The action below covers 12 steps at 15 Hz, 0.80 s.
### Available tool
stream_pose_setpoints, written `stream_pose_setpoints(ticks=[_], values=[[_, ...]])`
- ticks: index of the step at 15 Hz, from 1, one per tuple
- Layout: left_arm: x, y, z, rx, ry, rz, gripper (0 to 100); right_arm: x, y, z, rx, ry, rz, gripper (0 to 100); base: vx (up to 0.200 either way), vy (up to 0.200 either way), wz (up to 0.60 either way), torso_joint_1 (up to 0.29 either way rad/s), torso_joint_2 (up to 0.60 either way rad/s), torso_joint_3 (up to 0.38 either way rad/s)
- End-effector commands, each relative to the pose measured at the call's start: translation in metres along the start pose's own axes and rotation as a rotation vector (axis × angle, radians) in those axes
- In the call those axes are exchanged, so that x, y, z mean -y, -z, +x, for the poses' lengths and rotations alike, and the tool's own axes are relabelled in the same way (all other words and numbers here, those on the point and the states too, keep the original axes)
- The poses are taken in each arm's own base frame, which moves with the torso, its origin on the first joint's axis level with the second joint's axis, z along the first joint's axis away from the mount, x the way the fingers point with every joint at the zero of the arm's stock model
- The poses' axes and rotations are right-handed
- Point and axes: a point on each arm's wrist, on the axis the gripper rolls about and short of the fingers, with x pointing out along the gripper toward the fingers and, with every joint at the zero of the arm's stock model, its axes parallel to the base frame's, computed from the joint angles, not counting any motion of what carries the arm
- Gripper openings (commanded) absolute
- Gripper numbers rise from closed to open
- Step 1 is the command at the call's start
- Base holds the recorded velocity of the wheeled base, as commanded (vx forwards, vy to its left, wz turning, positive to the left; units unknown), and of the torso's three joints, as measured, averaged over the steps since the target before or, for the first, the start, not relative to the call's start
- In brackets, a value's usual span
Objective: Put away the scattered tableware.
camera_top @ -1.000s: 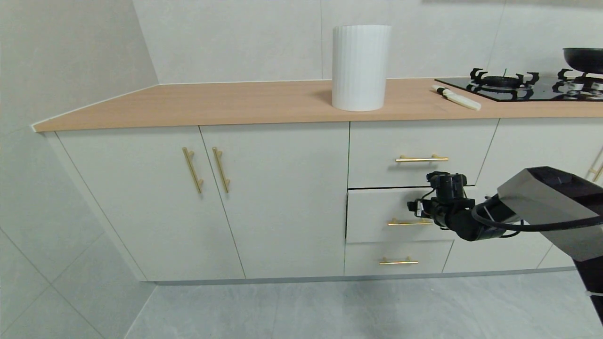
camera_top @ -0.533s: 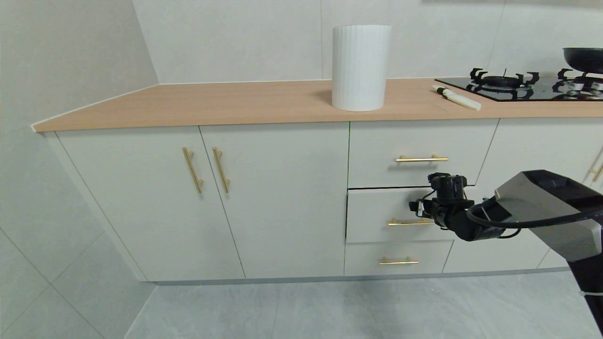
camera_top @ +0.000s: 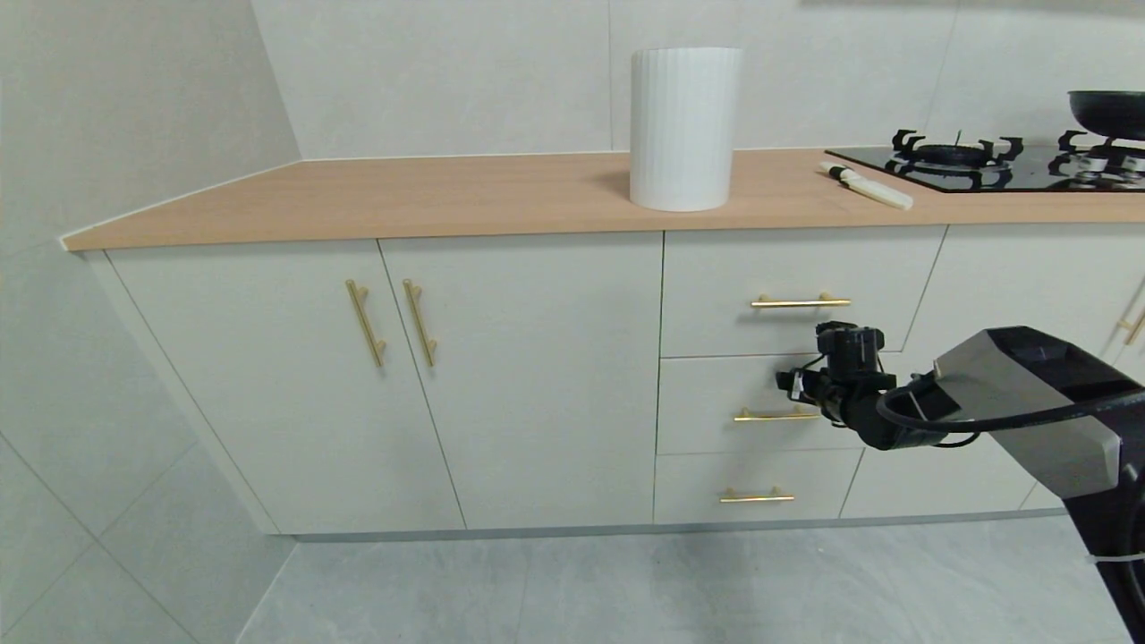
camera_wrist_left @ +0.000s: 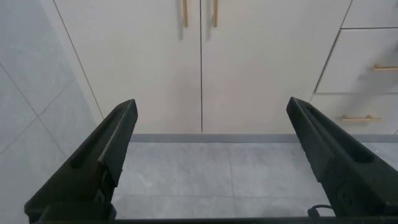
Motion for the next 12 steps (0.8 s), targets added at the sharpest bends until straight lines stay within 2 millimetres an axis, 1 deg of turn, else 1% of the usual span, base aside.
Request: stream_pose_setpoints(ticks=[1, 5, 8, 9, 10, 12], values=[[0.0, 0.0, 0.0, -0.002, 0.0, 0.0, 100, 0.003, 0.001, 0.005, 0.01, 0.006, 0.007, 100, 0.0, 0.0, 0.0, 0.0, 0.0, 0.0], [0.0, 0.0, 0.0, -0.002, -0.002, 0.0, 100, 0.002, 0.0, 0.005, 0.012, 0.007, 0.019, 100, 0.0, 0.0, 0.0, 0.0, 0.0, 0.0], [0.0, 0.0, 0.0, -0.002, -0.002, 0.0, 100, 0.003, 0.0, -0.002, -0.011, 0.011, 0.012, 100, 0.0, 0.0, 0.0, 0.0, 0.0, 0.0], [0.0, 0.0, 0.0, 0.0, -0.002, 0.0, 100, 0.006, -0.006, -0.014, -0.023, 0.014, 0.009, 100, 0.0, 0.0, 0.0, 0.0, 0.0, 0.0], [0.0, 0.0, 0.0, 0.0, -0.002, 0.0, 100, 0.006, -0.016, -0.035, -0.028, 0.008, 0.003, 100, 0.0, 0.0, 0.0, 0.0, 0.0, 0.0], [0.0, 0.0, 0.0, -0.002, 0.0, 0.0, 100, 0.009, -0.04, -0.089, -0.019, -0.013, 0.001, 100, 0.0, 0.0, 0.0, 0.0, 0.0, 0.0]])
